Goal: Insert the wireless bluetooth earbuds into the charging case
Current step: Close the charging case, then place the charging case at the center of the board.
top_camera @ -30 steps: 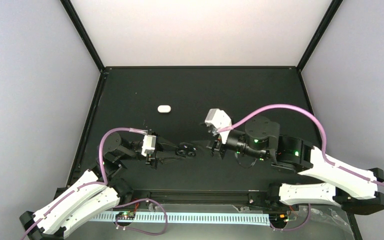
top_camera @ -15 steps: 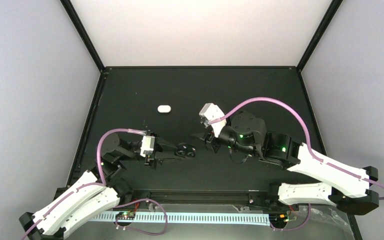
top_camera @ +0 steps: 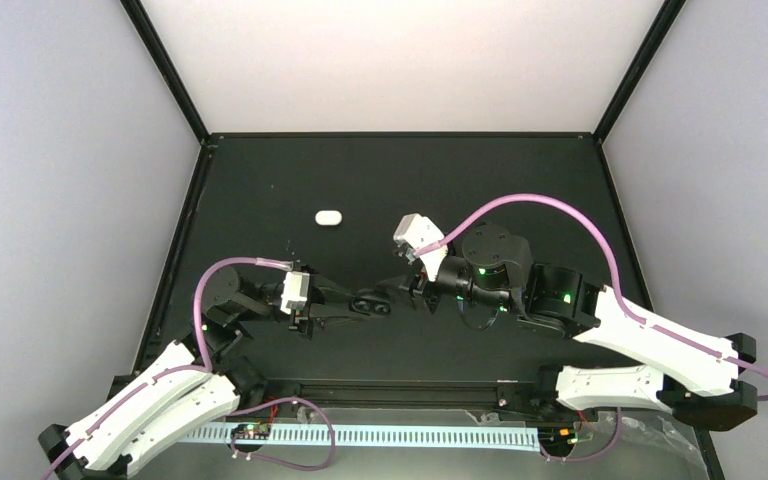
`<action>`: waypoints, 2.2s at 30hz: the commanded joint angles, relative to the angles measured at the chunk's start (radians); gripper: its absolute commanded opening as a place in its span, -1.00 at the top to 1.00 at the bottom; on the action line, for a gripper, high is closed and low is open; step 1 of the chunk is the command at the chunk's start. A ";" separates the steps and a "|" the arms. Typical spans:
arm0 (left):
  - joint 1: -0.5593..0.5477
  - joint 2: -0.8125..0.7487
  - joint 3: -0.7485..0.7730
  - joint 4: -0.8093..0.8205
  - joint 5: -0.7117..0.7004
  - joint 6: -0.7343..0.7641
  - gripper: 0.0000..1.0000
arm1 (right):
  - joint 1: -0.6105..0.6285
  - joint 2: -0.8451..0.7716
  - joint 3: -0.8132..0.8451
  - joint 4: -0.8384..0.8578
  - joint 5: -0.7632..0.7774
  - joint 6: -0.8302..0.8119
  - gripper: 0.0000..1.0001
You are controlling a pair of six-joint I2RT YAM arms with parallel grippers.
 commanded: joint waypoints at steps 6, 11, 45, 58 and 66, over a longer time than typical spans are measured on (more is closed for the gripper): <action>-0.006 -0.002 0.024 0.032 0.011 0.015 0.97 | -0.003 -0.006 -0.007 -0.003 -0.063 -0.016 -0.17; -0.006 -0.002 0.024 0.031 0.011 0.015 0.97 | -0.004 -0.013 -0.008 -0.001 -0.034 -0.013 -0.17; 0.080 0.355 0.102 -0.219 -0.757 -0.265 0.97 | -0.004 -0.326 -0.578 0.397 0.299 0.251 -0.32; 0.447 0.600 0.193 -0.186 -0.470 -0.466 0.97 | -0.003 -0.441 -0.735 0.380 0.375 0.270 -0.32; 0.545 0.768 0.231 -0.140 -0.449 -0.500 0.97 | -0.004 -0.520 -0.786 0.369 0.406 0.293 -0.33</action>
